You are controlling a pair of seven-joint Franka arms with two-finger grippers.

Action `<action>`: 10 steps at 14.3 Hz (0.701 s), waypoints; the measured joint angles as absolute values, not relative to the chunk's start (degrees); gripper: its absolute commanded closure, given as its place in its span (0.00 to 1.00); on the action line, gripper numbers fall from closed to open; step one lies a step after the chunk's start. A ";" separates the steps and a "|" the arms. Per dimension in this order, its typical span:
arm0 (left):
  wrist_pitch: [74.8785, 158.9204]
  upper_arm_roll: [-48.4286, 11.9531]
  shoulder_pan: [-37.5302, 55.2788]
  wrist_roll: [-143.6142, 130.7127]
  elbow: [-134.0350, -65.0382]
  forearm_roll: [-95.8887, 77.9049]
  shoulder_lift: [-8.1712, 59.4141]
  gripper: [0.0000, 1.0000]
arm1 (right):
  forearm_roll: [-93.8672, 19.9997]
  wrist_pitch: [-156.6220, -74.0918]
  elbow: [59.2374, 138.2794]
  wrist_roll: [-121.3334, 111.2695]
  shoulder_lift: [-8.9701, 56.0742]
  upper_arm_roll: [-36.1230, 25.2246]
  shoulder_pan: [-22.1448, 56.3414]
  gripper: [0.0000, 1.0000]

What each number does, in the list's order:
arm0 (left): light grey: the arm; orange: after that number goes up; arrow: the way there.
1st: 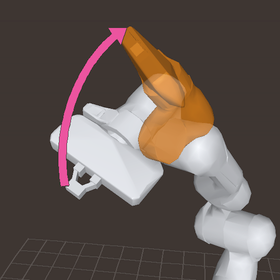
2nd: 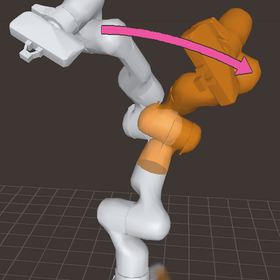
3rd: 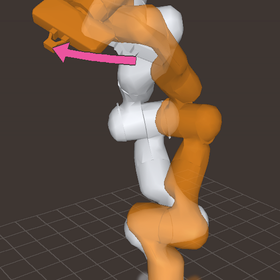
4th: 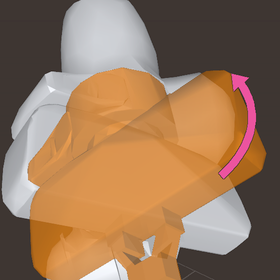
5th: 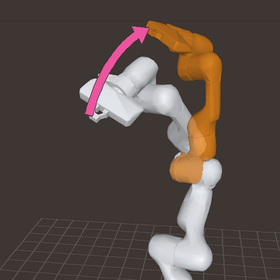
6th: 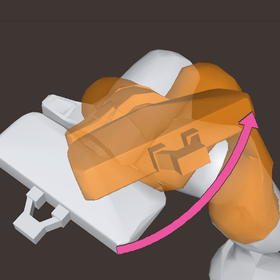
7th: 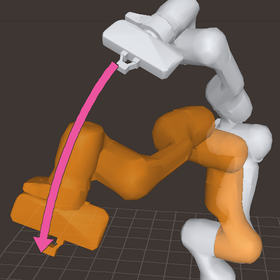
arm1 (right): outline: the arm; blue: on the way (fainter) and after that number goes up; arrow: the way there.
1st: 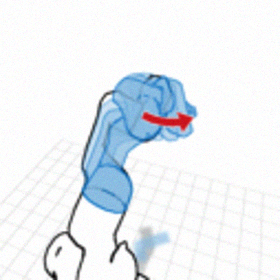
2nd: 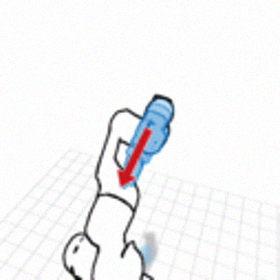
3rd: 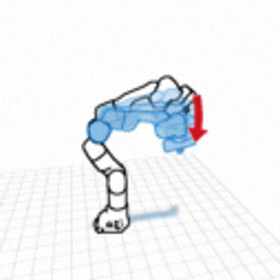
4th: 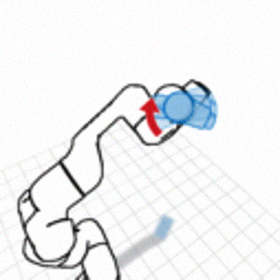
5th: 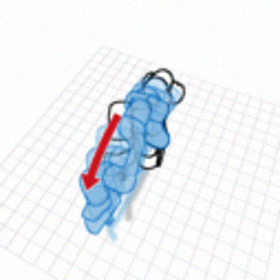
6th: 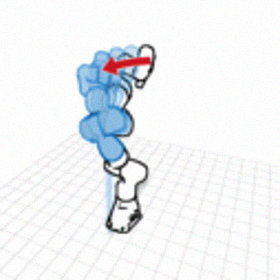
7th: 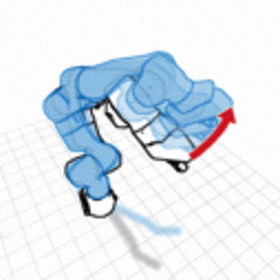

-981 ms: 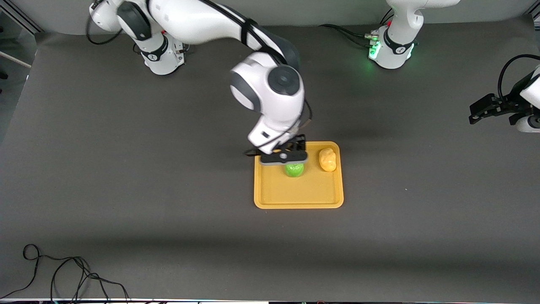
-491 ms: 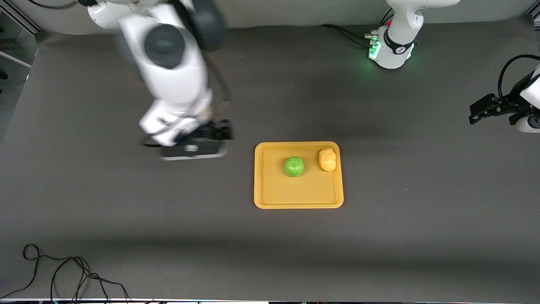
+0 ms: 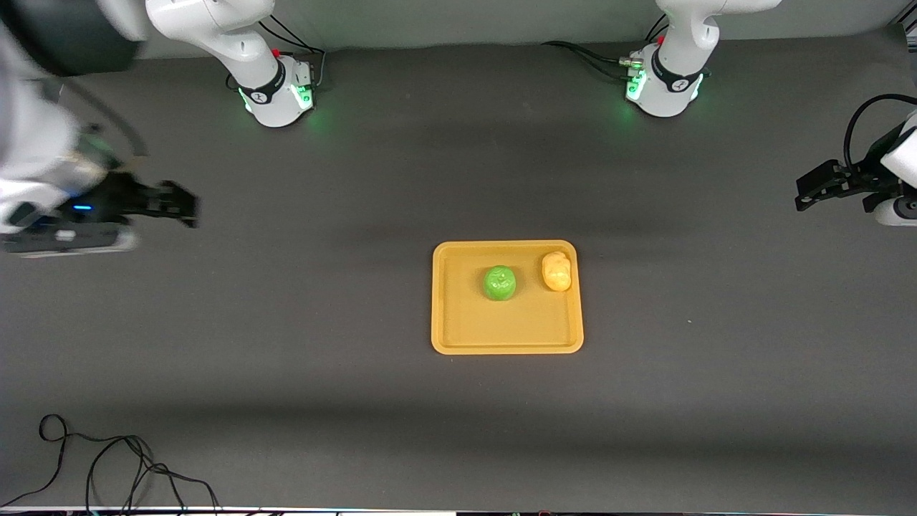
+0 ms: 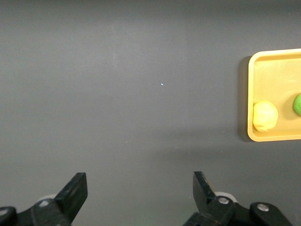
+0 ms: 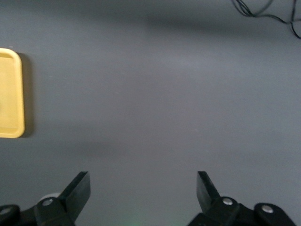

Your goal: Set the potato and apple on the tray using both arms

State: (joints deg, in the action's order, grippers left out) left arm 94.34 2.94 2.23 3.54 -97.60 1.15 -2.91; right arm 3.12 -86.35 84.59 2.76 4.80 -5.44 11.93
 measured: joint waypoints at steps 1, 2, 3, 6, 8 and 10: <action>94.34 2.93 2.23 3.54 -97.62 1.15 -2.91 0.00 | 2.82 -86.75 86.24 0.48 3.49 -5.38 9.20 0.00; 94.34 2.93 2.23 3.54 -97.64 1.15 -2.91 0.00 | 2.72 -87.01 87.43 -1.12 2.57 -5.31 7.08 0.00; 94.34 2.93 2.23 3.54 -97.65 1.15 -2.91 0.00 | 2.69 -87.32 88.22 -2.15 1.98 -5.06 5.17 0.00; 94.36 2.92 2.23 3.54 -97.66 1.15 -2.91 0.00 | 2.66 -87.79 89.23 -3.16 1.71 -4.09 0.46 0.00; 94.39 2.93 2.23 3.54 -97.67 1.15 -2.91 0.00 | 2.66 -87.91 89.27 -3.28 1.73 -4.03 -0.14 0.00; 94.55 2.93 2.23 3.54 -97.67 1.15 -2.91 0.00 | 2.66 -87.97 89.26 -3.26 1.72 -3.64 -0.14 0.00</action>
